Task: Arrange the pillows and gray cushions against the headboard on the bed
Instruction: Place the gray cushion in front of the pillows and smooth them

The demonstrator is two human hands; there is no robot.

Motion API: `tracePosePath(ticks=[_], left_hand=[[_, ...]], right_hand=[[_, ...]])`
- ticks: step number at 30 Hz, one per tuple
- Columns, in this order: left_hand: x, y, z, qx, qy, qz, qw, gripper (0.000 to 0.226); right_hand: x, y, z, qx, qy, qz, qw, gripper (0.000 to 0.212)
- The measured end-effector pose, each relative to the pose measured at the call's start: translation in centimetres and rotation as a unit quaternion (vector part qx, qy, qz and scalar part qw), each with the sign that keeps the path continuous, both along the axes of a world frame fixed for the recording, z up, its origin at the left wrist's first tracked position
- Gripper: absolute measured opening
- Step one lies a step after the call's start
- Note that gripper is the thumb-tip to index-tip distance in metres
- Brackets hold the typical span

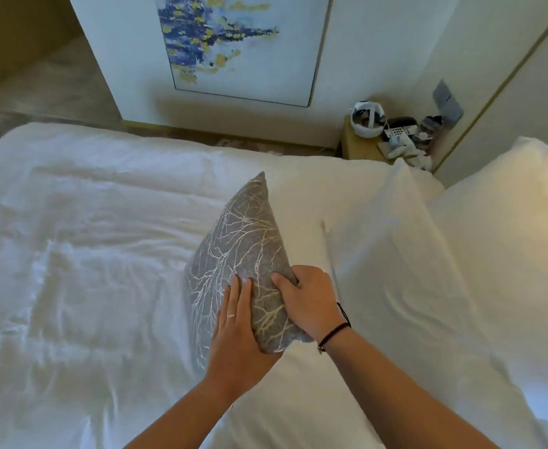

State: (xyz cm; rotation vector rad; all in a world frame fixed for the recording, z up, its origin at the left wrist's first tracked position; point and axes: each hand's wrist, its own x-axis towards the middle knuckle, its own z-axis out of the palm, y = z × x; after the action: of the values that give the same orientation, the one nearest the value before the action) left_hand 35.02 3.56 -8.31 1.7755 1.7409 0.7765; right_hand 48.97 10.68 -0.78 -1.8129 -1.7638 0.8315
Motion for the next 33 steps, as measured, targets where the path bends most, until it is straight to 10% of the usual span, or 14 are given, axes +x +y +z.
tracePosePath(ticks=[6,15,33], left_hand=[[10.1,0.2,2.6,0.015,-0.12,-0.08,0.989,0.124],[18.8,1.1,0.0,-0.275,-0.137,-0.251,0.918,0.128],[28.0,2.3,3.6,-0.071,0.017,-0.131,0.989,0.077]], right_hand=[[10.5,-2.4,4.4,0.056,0.005,-0.058,0.997,0.048],[25.5,-8.5,-1.4,-0.043,-0.054,-0.182,0.981,0.041],[30.8,-10.9,-5.5,-0.055,0.078,-0.069,0.993,0.044]])
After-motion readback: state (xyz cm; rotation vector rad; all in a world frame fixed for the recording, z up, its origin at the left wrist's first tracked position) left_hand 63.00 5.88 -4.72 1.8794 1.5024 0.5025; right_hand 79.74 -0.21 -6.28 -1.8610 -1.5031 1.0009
